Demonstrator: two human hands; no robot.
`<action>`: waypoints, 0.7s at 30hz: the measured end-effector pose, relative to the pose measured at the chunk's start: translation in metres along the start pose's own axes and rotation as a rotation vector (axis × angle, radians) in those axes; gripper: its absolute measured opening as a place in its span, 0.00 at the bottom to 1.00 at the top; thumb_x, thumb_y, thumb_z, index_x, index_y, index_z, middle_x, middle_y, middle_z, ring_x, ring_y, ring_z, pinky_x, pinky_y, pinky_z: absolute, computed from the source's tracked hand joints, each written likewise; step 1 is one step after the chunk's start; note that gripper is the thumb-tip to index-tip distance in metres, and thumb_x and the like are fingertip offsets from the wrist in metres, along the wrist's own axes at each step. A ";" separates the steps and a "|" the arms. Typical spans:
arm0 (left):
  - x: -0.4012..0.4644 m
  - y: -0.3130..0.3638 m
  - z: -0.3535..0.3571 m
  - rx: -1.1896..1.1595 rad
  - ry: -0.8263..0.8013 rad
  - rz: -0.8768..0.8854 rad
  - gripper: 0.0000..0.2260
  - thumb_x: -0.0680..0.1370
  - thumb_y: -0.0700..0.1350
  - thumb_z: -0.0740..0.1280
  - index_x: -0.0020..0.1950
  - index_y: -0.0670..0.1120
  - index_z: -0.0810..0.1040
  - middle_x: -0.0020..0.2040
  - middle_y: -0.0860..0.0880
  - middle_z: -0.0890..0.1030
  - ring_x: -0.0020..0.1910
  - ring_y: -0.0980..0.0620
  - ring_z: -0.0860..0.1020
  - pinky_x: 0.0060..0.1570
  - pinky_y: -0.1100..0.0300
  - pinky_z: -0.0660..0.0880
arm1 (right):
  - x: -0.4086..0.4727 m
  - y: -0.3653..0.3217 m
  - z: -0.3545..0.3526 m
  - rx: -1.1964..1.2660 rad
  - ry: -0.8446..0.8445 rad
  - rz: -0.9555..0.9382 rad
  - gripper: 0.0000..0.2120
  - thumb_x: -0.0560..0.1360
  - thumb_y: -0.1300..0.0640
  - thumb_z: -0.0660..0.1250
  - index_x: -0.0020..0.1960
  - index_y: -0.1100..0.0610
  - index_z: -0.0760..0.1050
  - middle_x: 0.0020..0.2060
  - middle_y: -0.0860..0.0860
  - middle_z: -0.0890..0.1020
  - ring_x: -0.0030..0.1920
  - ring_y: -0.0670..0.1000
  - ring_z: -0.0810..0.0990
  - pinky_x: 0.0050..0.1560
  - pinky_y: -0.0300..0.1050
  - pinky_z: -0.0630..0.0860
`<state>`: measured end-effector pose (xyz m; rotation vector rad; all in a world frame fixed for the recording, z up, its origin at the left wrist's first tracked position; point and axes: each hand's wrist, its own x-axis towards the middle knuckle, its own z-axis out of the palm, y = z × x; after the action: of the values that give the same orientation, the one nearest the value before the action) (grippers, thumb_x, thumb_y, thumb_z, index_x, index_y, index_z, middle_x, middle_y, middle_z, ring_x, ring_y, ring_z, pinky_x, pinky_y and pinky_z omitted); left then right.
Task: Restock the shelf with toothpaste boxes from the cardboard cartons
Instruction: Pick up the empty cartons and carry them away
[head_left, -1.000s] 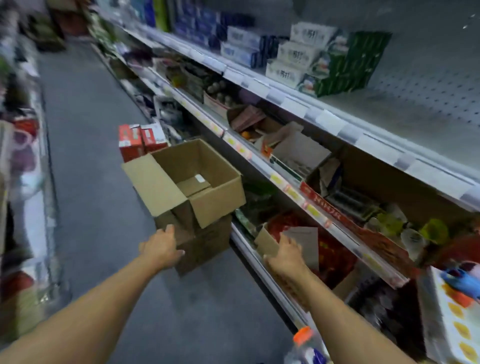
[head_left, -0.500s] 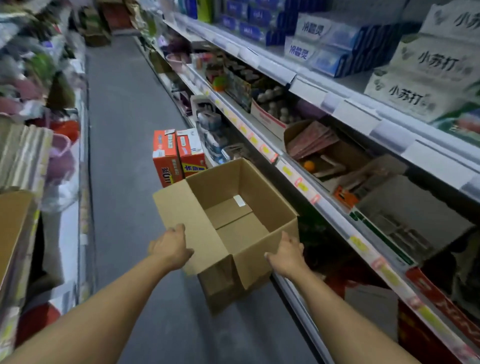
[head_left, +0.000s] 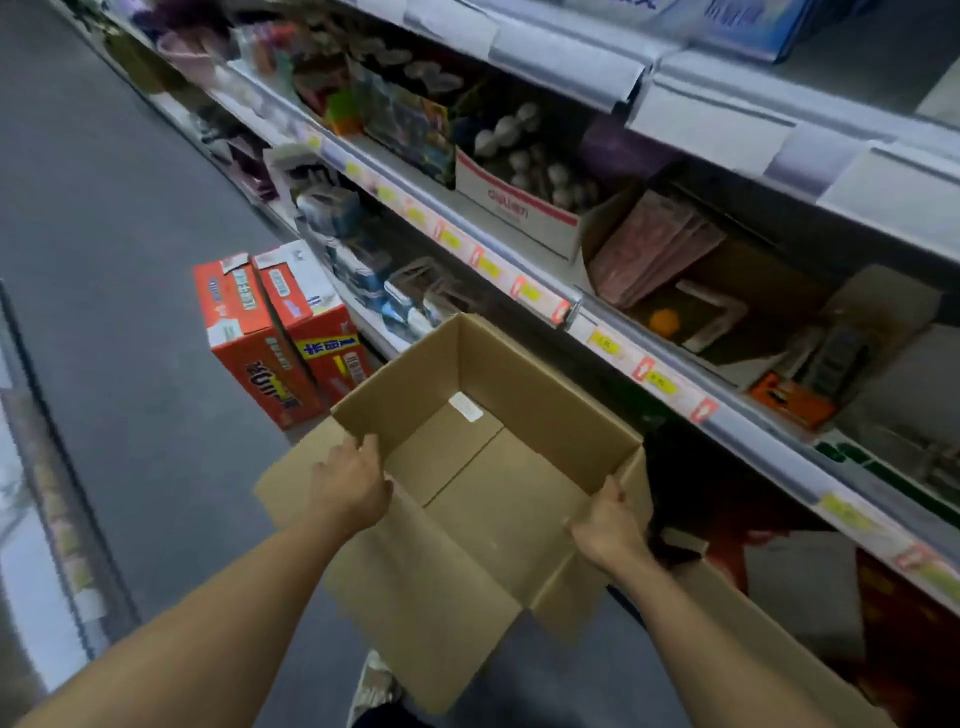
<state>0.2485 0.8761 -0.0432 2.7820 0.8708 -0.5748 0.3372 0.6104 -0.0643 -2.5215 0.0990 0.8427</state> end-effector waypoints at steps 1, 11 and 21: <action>0.020 -0.004 -0.001 0.006 -0.008 0.027 0.22 0.78 0.51 0.61 0.68 0.46 0.61 0.66 0.44 0.67 0.65 0.44 0.67 0.62 0.48 0.68 | 0.004 -0.003 0.007 0.021 0.012 0.047 0.37 0.75 0.56 0.66 0.75 0.58 0.47 0.71 0.59 0.62 0.66 0.61 0.68 0.64 0.52 0.69; 0.175 -0.038 0.007 0.063 -0.058 0.106 0.27 0.75 0.44 0.64 0.72 0.46 0.58 0.69 0.43 0.65 0.68 0.42 0.64 0.67 0.44 0.63 | 0.030 -0.006 0.075 0.186 0.140 0.428 0.43 0.72 0.57 0.70 0.75 0.59 0.44 0.68 0.64 0.61 0.64 0.65 0.68 0.60 0.52 0.71; 0.226 -0.048 0.034 0.074 -0.050 0.136 0.12 0.79 0.40 0.59 0.62 0.42 0.62 0.52 0.39 0.76 0.51 0.39 0.77 0.51 0.46 0.75 | 0.054 0.017 0.106 -0.006 0.203 0.538 0.22 0.79 0.65 0.55 0.71 0.64 0.53 0.59 0.62 0.76 0.58 0.60 0.77 0.51 0.48 0.72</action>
<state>0.3809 1.0212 -0.1690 2.8508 0.6574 -0.6631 0.3189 0.6491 -0.1767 -2.6123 0.8715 0.7691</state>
